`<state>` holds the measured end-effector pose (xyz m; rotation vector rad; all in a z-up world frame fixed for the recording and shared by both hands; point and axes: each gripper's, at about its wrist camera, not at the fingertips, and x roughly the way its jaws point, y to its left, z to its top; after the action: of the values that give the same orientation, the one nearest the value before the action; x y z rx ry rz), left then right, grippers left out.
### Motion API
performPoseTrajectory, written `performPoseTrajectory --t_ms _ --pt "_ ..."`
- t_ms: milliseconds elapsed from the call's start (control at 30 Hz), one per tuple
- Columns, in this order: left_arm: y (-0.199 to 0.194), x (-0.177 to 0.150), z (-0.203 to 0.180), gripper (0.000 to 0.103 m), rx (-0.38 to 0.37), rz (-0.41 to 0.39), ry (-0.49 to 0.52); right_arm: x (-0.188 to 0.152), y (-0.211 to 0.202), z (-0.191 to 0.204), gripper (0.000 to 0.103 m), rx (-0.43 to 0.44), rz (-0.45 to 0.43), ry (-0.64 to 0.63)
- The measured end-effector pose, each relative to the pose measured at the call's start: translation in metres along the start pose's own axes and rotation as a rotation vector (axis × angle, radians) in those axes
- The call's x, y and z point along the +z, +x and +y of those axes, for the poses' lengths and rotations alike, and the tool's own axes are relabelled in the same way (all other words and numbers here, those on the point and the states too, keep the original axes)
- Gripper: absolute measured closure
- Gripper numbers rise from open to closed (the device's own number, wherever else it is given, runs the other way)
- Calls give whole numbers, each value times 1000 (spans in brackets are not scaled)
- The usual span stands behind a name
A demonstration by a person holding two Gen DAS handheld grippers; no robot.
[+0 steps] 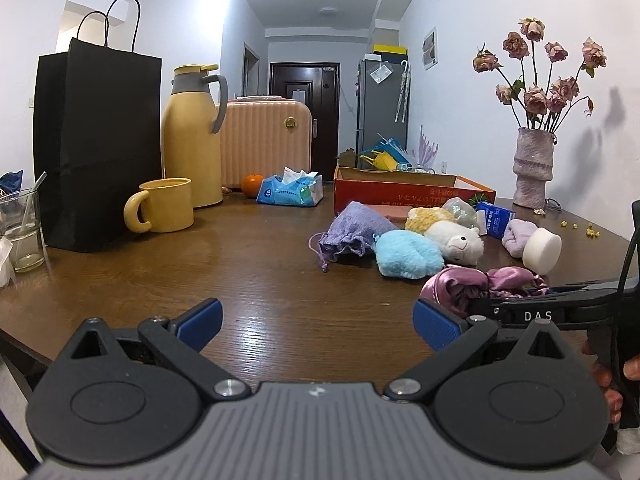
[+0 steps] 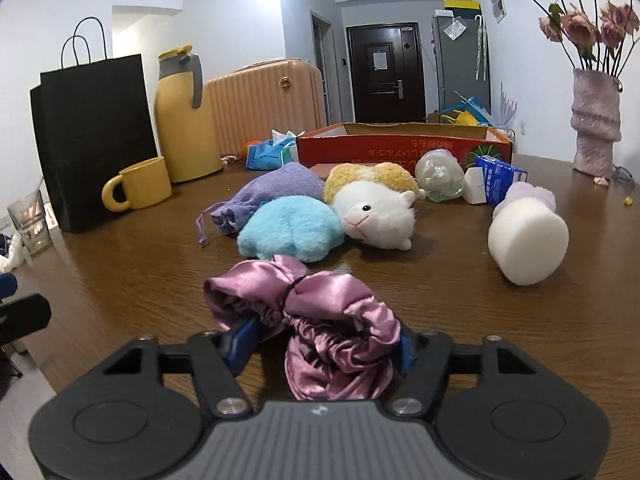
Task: Organize soft objects
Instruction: 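Grasp the pink satin scrunchie with the right gripper and lift it, then grasp the light-blue plush with the left gripper while the right gripper holds the scrunchie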
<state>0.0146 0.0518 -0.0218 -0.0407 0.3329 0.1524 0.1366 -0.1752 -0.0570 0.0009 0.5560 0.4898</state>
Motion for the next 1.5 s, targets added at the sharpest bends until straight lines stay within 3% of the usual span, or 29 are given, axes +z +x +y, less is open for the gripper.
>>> performPoseTrajectory --t_ms 67,100,133,467,867,1267,1500 --pt "0 0 0 0 1 2 1 0 1 0 65 -1 -2 -9" --pt "0 0 0 0 1 3 1 0 1 0 77 -3 -1 -8" --pt "1 0 0 0 2 4 0 0 1 -1 80 -2 0 -4" --pt "11 3 3 0 15 11 -11 4 -5 -8 84 -2 -40 12" --pt "37 18 -13 0 12 16 4 34 -43 -39 84 -61 -220 2" --pt "70 50 -28 0 -88 30 -7 72 -54 -87 84 -186 -300 26" --pt "102 67 -36 0 -108 92 -28 79 -42 -106 84 -192 -298 30"
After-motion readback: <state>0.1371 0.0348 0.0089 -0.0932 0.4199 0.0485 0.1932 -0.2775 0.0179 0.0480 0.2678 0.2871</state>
